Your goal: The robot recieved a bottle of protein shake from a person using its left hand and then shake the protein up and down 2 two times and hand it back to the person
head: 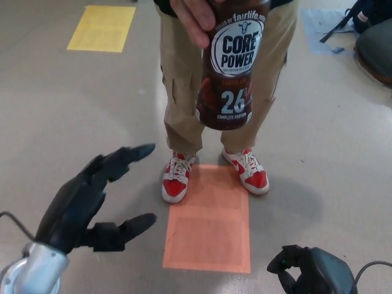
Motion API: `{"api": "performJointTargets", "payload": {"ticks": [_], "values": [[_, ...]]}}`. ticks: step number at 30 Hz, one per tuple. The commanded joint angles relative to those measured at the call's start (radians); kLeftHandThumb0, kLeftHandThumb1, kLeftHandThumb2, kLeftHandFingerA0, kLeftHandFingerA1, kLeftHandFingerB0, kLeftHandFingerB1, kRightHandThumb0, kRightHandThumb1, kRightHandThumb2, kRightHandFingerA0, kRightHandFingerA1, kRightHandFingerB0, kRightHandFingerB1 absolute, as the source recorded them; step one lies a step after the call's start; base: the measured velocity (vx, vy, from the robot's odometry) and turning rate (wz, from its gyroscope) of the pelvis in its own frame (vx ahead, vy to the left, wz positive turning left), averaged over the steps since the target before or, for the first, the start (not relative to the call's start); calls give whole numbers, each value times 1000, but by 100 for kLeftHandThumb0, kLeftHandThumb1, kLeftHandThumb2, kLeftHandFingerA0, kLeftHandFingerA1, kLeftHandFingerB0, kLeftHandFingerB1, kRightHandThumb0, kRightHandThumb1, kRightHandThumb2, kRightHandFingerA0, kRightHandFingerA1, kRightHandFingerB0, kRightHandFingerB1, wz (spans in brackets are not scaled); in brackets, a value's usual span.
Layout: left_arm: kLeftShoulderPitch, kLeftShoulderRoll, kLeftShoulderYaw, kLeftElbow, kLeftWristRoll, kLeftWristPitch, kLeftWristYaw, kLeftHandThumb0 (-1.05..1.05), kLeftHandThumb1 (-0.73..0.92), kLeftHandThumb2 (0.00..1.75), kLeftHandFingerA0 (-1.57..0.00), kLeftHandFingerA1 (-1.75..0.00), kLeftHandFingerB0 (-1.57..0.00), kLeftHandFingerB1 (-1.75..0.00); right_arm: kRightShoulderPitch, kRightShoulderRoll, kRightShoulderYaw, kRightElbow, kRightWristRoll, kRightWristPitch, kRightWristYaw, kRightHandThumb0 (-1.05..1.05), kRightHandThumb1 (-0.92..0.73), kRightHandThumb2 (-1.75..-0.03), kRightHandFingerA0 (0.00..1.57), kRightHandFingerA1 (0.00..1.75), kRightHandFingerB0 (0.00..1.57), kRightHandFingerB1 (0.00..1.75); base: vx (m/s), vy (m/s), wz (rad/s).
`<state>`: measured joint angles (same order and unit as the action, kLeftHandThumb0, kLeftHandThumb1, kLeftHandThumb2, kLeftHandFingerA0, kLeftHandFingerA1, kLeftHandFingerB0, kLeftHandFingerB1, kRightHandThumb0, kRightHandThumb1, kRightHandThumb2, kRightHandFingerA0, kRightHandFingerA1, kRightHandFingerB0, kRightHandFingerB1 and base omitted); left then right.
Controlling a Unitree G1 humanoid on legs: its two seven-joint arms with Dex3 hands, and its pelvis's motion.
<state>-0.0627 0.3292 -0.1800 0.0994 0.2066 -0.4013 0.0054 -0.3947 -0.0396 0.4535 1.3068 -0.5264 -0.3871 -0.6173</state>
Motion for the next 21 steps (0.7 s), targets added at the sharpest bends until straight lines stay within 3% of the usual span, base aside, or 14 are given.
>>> {"api": "performJointTargets", "payload": {"ticks": [1, 2, 5, 9, 10, 11, 12, 13, 14, 19, 21], "values": [[-80, 74, 0, -259, -331, 535, -357, -71, 57, 58, -5, -26, -6, -24, -12, -9, -8, 13, -11, -18, -19, -49, -57, -101, 95, 98, 90, 69, 0, 0, 0], [-119, 90, 11, -279, -399, 617, -395, -73, 46, 84, -2, -19, -5, -18, -15, -10, -9, 14, -11, -19, -14, -48, -57, -99, 95, 93, 90, 67, 0, 0, 0], [-186, 104, 39, -301, -502, 763, -429, -74, 46, 82, 0, -17, -2, -13, -17, -8, -18, 14, -1, -13, 1, -50, -63, -96, 91, 84, 90, 66, 0, 0, 0], [-247, 116, 57, -320, -558, 879, -441, -76, 47, 84, -2, -19, -4, -12, -19, -9, -20, 13, -1, -15, -1, -49, -63, -100, 93, 91, 90, 66, 0, 0, 0], [-291, 117, 70, -319, -603, 953, -443, -74, 46, 84, -1, -15, -2, -13, -22, -13, -17, 12, -5, -23, -8, -52, -56, -111, 92, 92, 85, 76, 0, 0, 0], [-299, 117, 73, -319, -614, 970, -444, -74, 46, 84, -1, -15, -2, -13, -21, -14, -15, 11, -7, -26, -11, -52, -56, -111, 92, 92, 85, 76, 0, 0, 0], [-325, 113, 86, -316, -646, 1027, -436, -73, 45, 83, 0, -12, -1, -12, -21, -13, -17, 11, -5, -26, -10, -53, -65, -96, 92, 87, 90, 67, 0, 0, 0], [-341, 108, 96, -316, -670, 1066, -427, -73, 45, 82, 0, -12, -1, -11, -21, -13, -16, 11, -7, -27, -16, -53, -57, -111, 90, 87, 86, 76, 0, 0, 0], [-364, 104, 103, -318, -686, 1107, -416, -73, 44, 84, -2, -21, -2, -12, -22, -12, -16, 11, -7, -22, -12, -51, -63, -90, 89, 77, 90, 67, 0, 0, 0], [-473, 73, 125, -351, -702, 1311, -349, -78, 48, 86, -6, -34, -6, -8, -27, -13, -23, 12, 0, -7, 6, -48, -61, -95, 89, 79, 90, 65, 0, 0, 0], [-504, 58, 134, -361, -705, 1361, -331, -78, 49, 86, -4, -31, -4, -7, -31, -15, -17, 11, -9, -6, -4, -48, -62, -96, 92, 79, 90, 65, 0, 0, 0]]}}
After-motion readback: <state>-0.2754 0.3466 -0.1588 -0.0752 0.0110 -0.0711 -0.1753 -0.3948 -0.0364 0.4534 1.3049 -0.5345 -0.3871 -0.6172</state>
